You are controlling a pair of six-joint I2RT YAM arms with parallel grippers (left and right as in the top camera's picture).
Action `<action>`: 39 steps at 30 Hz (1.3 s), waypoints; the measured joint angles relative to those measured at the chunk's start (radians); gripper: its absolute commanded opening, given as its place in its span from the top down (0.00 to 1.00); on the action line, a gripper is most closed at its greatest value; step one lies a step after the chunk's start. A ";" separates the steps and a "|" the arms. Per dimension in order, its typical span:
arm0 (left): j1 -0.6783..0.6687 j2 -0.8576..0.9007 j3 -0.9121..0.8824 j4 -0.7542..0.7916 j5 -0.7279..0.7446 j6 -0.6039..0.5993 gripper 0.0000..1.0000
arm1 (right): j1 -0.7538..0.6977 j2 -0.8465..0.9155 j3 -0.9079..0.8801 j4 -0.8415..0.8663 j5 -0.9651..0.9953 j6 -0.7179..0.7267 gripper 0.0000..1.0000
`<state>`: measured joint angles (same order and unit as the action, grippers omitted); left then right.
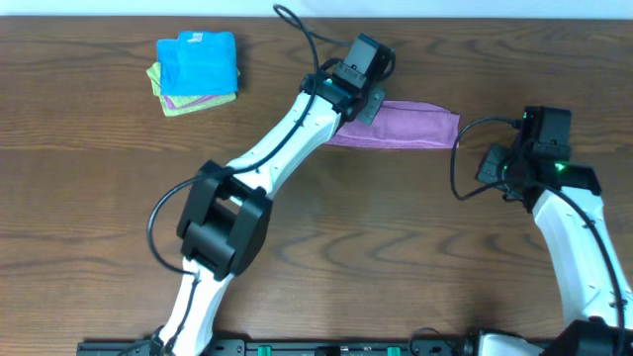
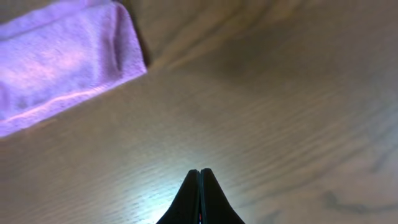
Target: Fold the cloth
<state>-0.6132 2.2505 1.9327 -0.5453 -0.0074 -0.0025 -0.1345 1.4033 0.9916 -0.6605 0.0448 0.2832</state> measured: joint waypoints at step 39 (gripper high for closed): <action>0.018 0.119 -0.008 -0.146 0.027 0.031 0.94 | 0.000 0.148 0.176 0.014 -0.150 -0.044 0.98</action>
<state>-0.5957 2.3699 1.9244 -0.6910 0.0193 0.0280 -0.1345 1.5517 1.1679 -0.6468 -0.1047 0.2394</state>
